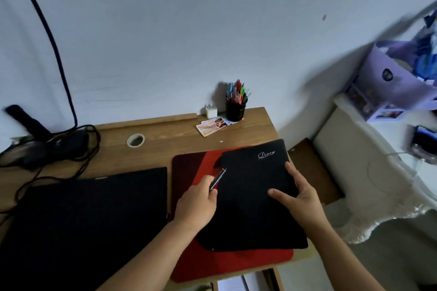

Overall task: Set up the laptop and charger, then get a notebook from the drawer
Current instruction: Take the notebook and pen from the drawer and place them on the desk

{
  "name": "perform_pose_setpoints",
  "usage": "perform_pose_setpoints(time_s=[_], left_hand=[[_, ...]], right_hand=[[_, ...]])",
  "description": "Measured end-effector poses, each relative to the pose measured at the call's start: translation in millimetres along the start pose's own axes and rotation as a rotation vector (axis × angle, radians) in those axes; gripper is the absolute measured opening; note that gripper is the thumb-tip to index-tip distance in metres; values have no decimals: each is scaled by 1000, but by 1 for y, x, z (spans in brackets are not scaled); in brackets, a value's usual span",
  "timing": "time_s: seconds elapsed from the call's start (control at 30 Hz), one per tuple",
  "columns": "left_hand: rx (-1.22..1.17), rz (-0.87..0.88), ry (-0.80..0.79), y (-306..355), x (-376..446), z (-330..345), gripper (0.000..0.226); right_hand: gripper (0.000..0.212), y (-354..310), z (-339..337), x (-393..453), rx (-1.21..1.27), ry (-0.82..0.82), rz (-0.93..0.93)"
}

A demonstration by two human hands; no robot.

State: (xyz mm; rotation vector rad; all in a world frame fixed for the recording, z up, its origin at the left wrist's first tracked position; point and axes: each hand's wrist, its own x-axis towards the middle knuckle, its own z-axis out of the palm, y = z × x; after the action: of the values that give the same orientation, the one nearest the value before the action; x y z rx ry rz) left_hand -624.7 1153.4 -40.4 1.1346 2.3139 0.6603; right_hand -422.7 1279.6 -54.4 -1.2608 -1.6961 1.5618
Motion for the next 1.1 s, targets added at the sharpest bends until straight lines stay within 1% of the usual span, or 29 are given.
perform_pose_setpoints(time_s=[0.17,0.3,0.43,0.47,0.53,0.6,0.63,0.7,0.83,0.9,0.97,1.03,1.1], left_hand=[[26,22,-59,-5,36,8,27],[31,19,-89,-5,48,17,27],[22,16,-94,-4,51,22,27],[19,18,-92,-3,50,23,27],[19,13,-86,1,49,26,28],[21,0,-75,5,44,30,28],[26,-6,-72,7,40,32,28],[31,-17,-78,11,33,35,29],[17,-23,-84,23,20,45,33],[-15,-36,-76,28,15,51,38],[-53,-28,-48,33,12,56,44],[-55,45,3,39,13,60,47],[-12,163,14,48,18,68,43]], right_hand=[[82,12,1,29,-118,-44,93],[87,23,-9,41,-317,-107,115],[91,28,-12,45,-452,-147,122],[92,29,-13,44,-515,-149,121],[91,32,-15,43,-750,-169,122],[82,36,-17,39,-983,-216,73],[76,38,-17,36,-1032,-240,46],[67,41,-16,31,-1062,-281,23],[65,39,-18,27,-1134,-303,0],[64,36,-19,25,-1134,-288,-29],[62,33,-21,21,-1074,-251,-49],[59,31,-23,16,-1043,-234,-88],[58,30,-26,12,-1015,-235,-106]])
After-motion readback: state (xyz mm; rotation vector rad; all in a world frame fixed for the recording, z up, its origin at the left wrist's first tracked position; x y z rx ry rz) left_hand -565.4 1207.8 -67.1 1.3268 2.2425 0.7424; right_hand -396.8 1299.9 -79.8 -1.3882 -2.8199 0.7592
